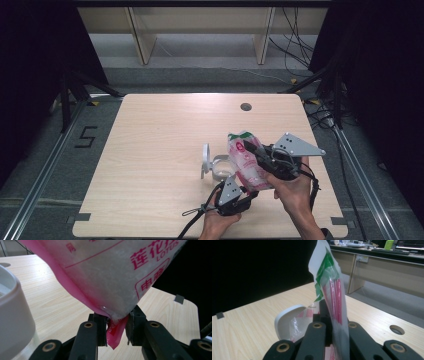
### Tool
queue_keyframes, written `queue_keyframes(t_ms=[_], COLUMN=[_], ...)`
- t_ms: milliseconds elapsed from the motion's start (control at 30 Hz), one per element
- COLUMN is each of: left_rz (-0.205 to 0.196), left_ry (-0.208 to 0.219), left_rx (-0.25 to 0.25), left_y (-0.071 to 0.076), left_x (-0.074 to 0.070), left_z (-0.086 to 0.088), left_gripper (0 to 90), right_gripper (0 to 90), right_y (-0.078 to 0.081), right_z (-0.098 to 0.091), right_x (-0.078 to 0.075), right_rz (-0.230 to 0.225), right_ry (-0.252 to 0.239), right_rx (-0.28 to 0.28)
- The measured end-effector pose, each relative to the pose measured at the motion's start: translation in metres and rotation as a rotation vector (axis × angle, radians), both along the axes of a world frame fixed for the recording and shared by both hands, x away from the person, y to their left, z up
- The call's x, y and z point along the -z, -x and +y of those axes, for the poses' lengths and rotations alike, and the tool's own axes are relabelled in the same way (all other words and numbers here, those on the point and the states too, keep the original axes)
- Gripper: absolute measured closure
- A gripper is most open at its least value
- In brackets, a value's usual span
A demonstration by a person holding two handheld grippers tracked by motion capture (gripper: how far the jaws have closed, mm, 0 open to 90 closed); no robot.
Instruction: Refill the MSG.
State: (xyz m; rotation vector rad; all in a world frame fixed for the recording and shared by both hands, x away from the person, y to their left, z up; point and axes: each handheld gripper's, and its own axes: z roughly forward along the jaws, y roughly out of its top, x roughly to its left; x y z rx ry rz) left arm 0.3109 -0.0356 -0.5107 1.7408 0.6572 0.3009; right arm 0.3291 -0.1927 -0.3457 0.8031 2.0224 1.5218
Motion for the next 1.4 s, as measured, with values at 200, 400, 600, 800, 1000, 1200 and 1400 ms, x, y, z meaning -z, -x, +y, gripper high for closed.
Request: queue_keyframes(t_ms=[200,400,600,800,1000,1200,1400], left_rz=[0.003,-0.003,-0.015,-0.016,-0.023,-0.032,-0.036], left_ry=[0.003,-0.004,-0.014,0.02,0.034,0.042,0.044], left_rx=[-0.023,-0.027,-0.034,-0.037,-0.03,-0.027,-0.031], left_y=[0.001,0.0,-0.002,-0.002,0.0,0.001,0.0], left_x=[0.0,0.0,0.0,-0.002,-0.001,0.001,0.0], left_z=[-0.002,-0.004,-0.008,-0.014,-0.019,-0.022,-0.022], left_gripper=[73.0,73.1,73.3,73.6,74.0,74.3,74.4], right_gripper=[90.0,90.0,90.0,90.0,90.0,90.0,90.0], right_y=[-0.006,-0.008,-0.011,-0.016,-0.018,-0.019,-0.02], right_z=[0.007,0.013,0.015,0.021,0.025,0.031,0.034], right_x=[0.003,0.004,0.005,0.004,0.006,0.009,0.008], right_rz=[-0.037,-0.019,-0.012,-0.008,-0.007,-0.006,-0.012], right_ry=[0.016,0.017,0.02,0.034,0.05,0.072,0.079], right_rx=[0.019,0.009,0.027,0.032,0.022,0.009,0.012])
